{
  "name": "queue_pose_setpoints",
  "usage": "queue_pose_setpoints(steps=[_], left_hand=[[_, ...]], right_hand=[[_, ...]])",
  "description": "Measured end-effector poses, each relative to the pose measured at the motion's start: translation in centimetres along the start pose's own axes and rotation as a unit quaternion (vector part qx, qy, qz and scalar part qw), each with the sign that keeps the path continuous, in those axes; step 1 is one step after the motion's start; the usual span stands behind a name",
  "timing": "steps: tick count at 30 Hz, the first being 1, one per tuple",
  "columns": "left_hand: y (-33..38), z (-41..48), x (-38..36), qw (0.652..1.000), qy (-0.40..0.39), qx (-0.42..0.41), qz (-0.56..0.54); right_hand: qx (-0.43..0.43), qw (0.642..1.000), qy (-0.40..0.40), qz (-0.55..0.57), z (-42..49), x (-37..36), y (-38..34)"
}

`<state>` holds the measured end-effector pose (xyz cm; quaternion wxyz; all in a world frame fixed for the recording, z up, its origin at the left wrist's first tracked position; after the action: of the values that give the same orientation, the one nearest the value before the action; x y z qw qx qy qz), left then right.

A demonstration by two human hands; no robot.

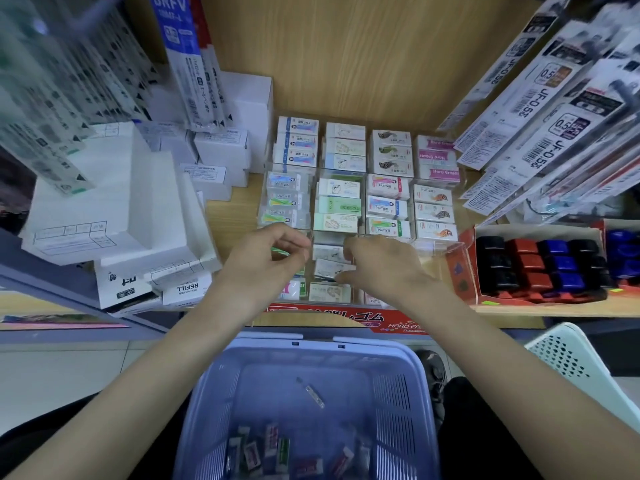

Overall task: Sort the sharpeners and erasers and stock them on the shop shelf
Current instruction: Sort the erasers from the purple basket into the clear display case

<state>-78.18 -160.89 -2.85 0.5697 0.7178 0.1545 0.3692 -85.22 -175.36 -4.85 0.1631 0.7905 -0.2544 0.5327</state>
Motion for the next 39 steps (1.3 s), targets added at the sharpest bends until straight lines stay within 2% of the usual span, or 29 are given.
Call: queue_pose_setpoints(steps=[2, 3, 4, 6, 7, 9, 11, 16, 19, 23, 27, 30, 32, 34, 36, 39], left_hand=[[0.1, 0.0, 0.0, 1.0, -0.004, -0.002, -0.002], [0.2, -0.1, -0.1, 1.0, -0.008, -0.005, -0.005], [0.2, -0.2, -0.3, 1.0, -0.015, -0.009, -0.012], [0.6, -0.4, -0.9, 0.998, -0.047, -0.013, -0.032], [0.7, -0.6, -1.3, 0.996, -0.076, -0.011, -0.038], [0.8, -1.0, -2.1, 0.991, -0.128, -0.008, -0.049], [0.9, -1.0, -2.2, 0.989, -0.129, -0.016, -0.073], [0.9, -0.2, -1.4, 0.99, -0.071, -0.038, -0.117], [1.1, -0.3, -1.5, 0.986, -0.054, -0.041, -0.151], [0.2, -0.5, -1.8, 0.966, -0.006, 0.018, -0.258], [0.1, -0.8, -2.5, 0.947, -0.036, 0.078, -0.311], [-0.4, -0.8, -2.4, 0.95, -0.021, 0.104, -0.292], [-0.6, -0.8, -2.4, 0.97, -0.042, 0.081, -0.227], [-0.3, -1.0, -2.4, 0.98, -0.077, 0.049, -0.177], [-0.5, -1.2, -2.4, 0.979, -0.099, 0.048, -0.169], [-0.9, -1.3, -1.8, 0.988, -0.108, 0.041, -0.103]], right_hand=[[0.031, 0.996, 0.001, 0.087, -1.3, 0.8, 0.8], [0.04, 0.984, -0.004, 0.174, -2.1, 1.1, 1.3], [0.041, 0.957, -0.016, 0.287, -3.0, 1.4, 1.7], [0.049, 0.863, -0.043, 0.501, -4.6, 1.8, 2.1], [0.054, 0.823, -0.044, 0.564, -5.1, 1.8, 2.2], [0.061, 0.771, -0.046, 0.633, -5.8, 1.7, 2.3], [0.066, 0.746, -0.057, 0.661, -6.0, 1.6, 2.3], [0.067, 0.754, -0.065, 0.65, -6.1, 1.8, 2.2], [0.041, 0.78, -0.032, 0.623, -6.2, 2.0, 2.2], [0.023, 0.799, 0.015, 0.6, -6.7, 1.5, 1.6], [0.061, 0.841, 0.031, 0.536, -7.3, 0.8, 0.6], [0.094, 0.86, 0.038, 0.5, -7.5, 0.9, 0.3], [0.089, 0.861, 0.061, 0.497, -7.3, 1.2, 0.7], [0.124, 0.881, 0.093, 0.447, -7.0, 1.6, 1.2], [0.157, 0.901, 0.085, 0.396, -6.7, 1.2, 1.2], [0.146, 0.911, 0.072, 0.38, -6.3, 0.2, 0.8]])
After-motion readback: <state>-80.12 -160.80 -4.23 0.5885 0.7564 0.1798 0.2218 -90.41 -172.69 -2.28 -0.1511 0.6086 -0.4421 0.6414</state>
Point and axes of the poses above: each hand's wrist, its own z-axis towards the middle knuckle, its own x-axis out of the back of the hand, y = z × x, the point moved 4 cm from there along z, towards the middle knuckle, and after that the axes turned 12 degrees about -x, right-handed, at the moved point
